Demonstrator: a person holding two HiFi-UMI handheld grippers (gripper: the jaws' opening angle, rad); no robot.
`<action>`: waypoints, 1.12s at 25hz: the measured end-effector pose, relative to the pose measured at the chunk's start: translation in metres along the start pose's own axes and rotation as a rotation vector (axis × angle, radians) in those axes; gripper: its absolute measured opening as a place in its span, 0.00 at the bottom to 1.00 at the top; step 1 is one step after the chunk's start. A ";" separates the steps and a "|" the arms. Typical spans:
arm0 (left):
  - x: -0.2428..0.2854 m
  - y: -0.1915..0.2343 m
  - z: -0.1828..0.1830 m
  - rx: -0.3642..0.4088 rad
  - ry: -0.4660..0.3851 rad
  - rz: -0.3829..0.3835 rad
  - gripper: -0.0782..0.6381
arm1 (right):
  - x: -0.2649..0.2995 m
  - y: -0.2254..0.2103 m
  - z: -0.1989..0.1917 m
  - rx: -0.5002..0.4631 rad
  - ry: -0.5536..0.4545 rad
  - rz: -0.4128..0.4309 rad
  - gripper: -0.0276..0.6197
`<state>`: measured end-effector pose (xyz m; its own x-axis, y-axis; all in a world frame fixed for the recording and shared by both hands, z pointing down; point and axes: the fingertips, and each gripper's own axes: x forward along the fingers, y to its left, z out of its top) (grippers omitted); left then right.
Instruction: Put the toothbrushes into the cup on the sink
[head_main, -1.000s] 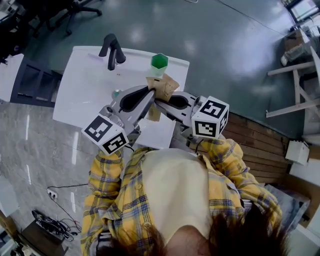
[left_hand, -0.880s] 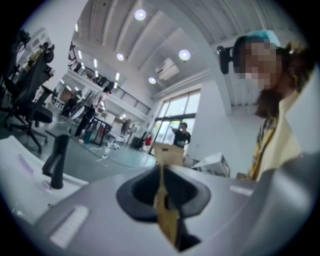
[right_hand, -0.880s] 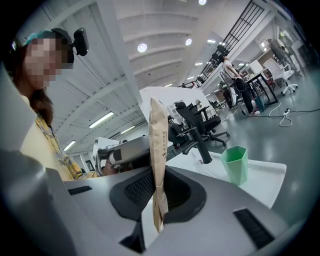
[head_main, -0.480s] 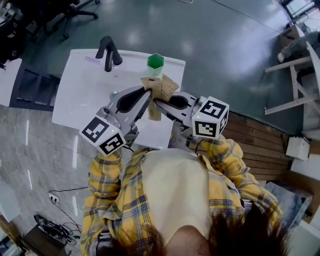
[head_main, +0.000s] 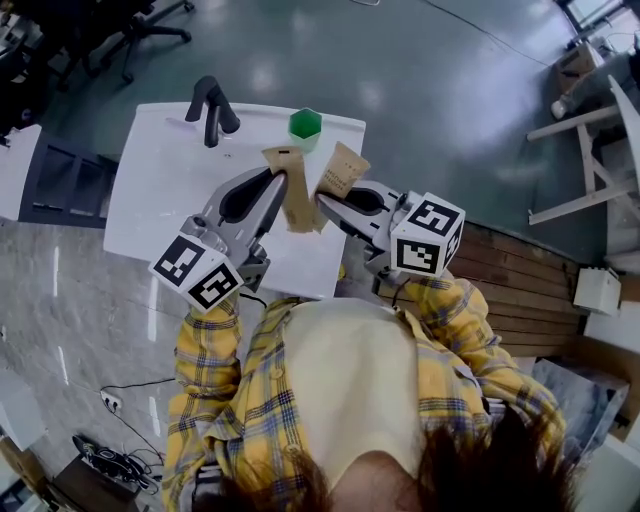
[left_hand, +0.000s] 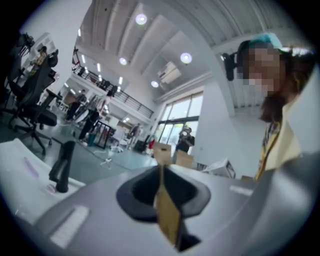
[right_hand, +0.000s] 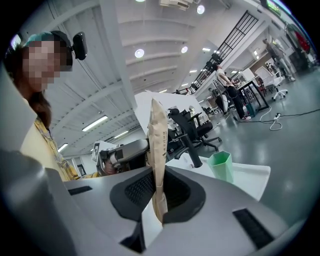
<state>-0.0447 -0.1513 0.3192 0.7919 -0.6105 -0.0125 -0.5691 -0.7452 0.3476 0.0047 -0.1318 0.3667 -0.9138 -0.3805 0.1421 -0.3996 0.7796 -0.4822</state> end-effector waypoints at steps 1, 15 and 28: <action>0.000 0.002 0.002 0.000 -0.006 0.005 0.16 | -0.002 -0.001 0.001 0.003 -0.007 -0.008 0.09; 0.031 0.026 0.054 0.151 -0.137 0.105 0.15 | -0.023 -0.022 0.000 0.019 -0.026 -0.082 0.09; 0.063 0.073 0.085 0.213 -0.340 0.286 0.15 | -0.024 -0.027 -0.011 0.050 -0.012 -0.081 0.09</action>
<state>-0.0555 -0.2669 0.2643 0.5007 -0.8250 -0.2622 -0.8138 -0.5518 0.1824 0.0366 -0.1384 0.3864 -0.8776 -0.4475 0.1720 -0.4677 0.7204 -0.5122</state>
